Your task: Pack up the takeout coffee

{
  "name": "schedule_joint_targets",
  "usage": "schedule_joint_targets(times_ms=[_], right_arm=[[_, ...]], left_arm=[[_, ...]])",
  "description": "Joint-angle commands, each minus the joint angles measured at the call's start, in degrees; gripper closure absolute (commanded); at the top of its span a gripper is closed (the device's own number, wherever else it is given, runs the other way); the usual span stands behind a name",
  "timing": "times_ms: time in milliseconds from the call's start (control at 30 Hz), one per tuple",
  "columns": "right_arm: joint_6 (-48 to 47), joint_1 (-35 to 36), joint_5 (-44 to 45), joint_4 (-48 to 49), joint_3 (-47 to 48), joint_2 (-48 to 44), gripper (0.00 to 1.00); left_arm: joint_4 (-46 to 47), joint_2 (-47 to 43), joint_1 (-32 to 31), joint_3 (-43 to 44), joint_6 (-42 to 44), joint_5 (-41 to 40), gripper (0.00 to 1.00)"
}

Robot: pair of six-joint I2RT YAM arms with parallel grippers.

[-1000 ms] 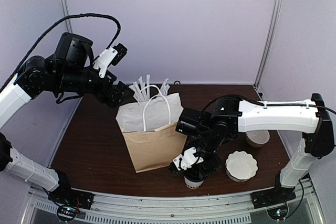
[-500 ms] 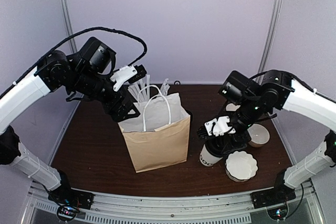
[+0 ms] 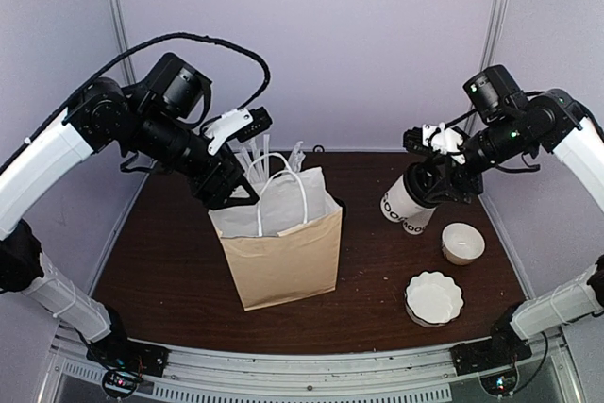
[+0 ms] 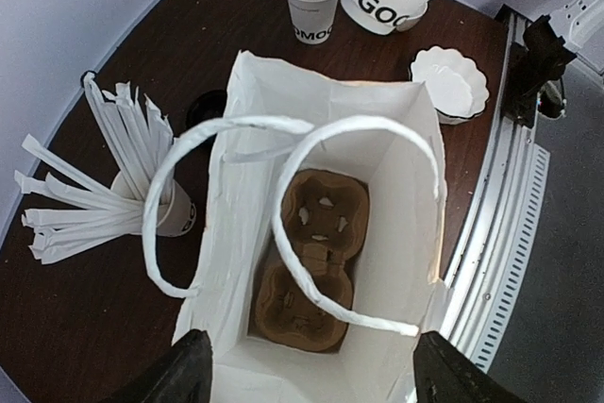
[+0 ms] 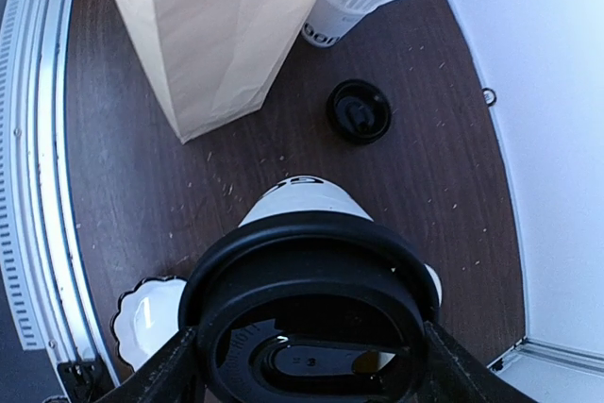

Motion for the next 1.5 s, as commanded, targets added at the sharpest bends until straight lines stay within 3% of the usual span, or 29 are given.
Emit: schedule_joint_targets(times_ms=[0, 133, 167, 267, 333, 433, 600, 800, 1133, 1300, 1467], right_arm=[[4.58, -0.48, -4.28, 4.41, 5.62, 3.02, 0.26], [7.08, -0.39, -5.78, 5.47, 10.41, 6.84, 0.25], [7.31, -0.4, -5.84, 5.59, 11.15, 7.39, 0.25], [7.59, -0.4, -6.11, 6.62, 11.15, 7.8, 0.25], [7.56, -0.39, -6.21, 7.5, 10.3, 7.71, 0.25], [7.81, -0.39, -6.18, 8.36, 9.48, 7.57, 0.25], [8.44, -0.32, -7.52, 7.57, 12.42, 7.54, 0.25], [9.38, 1.37, -10.95, 6.28, 19.08, 8.42, 0.25], [8.1, 13.93, -4.71, 2.86, 25.74, 15.24, 0.25], [6.61, 20.51, -0.1, 1.07, 26.1, 18.17, 0.25], [6.18, 24.1, 3.86, -0.26, 27.53, 20.35, 0.25]], left_arm=[[0.11, 1.29, 0.3, 1.44, -5.91, 2.77, 0.24], [-0.95, 2.05, 0.28, 3.92, -6.68, -3.23, 0.31], [-1.7, 1.77, 0.28, 4.66, -5.87, -5.68, 0.27], [-4.51, 2.96, 0.45, 7.11, -1.3, -11.46, 0.03], [-5.07, 5.62, 2.37, 8.76, 1.08, -12.55, 0.02], [-6.24, 9.31, 8.92, 12.13, 1.65, -6.45, 0.05], [-6.05, 11.62, 10.21, 11.42, 6.27, 5.53, 0.06], [-6.03, 15.63, 10.21, 10.71, 6.69, 13.55, 0.21], [-7.82, 20.39, 10.12, 13.35, 5.23, 13.48, 0.7], [-7.75, 19.6, 9.87, 12.94, 4.34, 14.55, 0.8], [-7.46, 18.4, 9.38, 12.96, 2.82, 14.51, 0.81]])
